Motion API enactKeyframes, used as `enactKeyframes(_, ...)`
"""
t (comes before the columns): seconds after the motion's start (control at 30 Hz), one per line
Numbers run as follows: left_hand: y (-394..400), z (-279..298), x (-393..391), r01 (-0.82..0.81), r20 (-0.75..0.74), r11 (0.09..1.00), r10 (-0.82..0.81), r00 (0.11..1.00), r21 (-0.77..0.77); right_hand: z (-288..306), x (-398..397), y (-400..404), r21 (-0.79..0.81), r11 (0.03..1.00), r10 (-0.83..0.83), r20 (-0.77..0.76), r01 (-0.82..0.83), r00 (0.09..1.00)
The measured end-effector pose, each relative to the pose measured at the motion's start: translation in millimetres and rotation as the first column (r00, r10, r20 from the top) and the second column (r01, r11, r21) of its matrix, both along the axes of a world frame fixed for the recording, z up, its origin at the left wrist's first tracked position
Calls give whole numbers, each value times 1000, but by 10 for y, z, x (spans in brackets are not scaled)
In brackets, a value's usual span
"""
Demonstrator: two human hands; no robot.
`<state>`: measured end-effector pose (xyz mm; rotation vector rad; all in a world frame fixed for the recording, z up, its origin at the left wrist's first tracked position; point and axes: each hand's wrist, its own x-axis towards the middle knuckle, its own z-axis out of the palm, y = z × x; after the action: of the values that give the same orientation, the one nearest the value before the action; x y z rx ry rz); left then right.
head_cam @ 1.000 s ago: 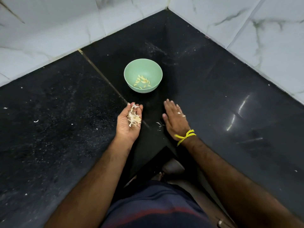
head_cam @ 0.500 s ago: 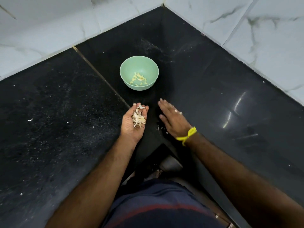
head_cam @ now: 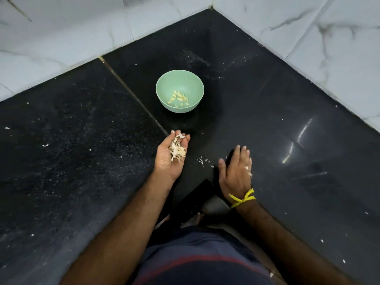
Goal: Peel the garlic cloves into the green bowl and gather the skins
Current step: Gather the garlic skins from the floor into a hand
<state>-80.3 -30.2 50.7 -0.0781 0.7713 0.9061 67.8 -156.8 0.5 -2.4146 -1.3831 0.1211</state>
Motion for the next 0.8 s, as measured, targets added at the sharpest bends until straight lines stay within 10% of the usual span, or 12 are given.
enactKeyframes(0.23,9,36,-79,-25,-24,1000,25,999,11,34,-400,646,-8,896,445,-14,-445,896)
enactKeyframes(0.8,-46,-52,-62,63,26,998,-62,998,-28,62,-129,-276,-155,707,701,289,-690,652)
